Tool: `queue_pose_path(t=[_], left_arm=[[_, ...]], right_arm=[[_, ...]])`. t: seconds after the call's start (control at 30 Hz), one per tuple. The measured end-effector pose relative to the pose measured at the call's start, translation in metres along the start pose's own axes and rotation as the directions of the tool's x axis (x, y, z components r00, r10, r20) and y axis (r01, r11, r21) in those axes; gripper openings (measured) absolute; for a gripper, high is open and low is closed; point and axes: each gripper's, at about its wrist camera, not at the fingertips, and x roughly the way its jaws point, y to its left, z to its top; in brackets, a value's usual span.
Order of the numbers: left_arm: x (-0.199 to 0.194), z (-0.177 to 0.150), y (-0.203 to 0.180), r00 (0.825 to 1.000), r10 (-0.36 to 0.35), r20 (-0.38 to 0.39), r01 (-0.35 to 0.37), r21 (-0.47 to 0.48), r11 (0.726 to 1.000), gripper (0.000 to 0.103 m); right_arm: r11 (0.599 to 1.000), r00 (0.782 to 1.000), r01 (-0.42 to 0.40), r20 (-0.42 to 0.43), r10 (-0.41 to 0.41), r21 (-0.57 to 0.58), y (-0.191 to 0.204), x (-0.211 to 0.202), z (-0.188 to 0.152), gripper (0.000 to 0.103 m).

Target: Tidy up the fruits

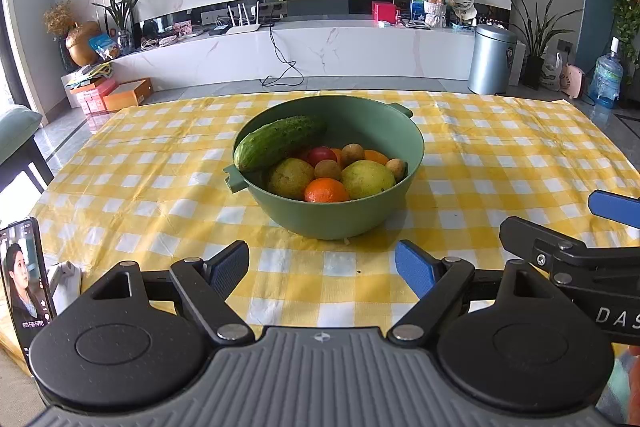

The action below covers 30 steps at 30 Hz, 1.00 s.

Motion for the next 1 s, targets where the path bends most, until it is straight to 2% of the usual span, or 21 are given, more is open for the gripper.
queue_pose_path(t=[1.0], left_arm=[[-0.0018,0.0005,-0.0001,1.000,0.000,0.001,0.000,0.004,1.000,0.097]], right_arm=[[1.000,1.000,0.010,-0.002,-0.010,-0.009,0.0000,-0.0024,-0.0021,0.099]])
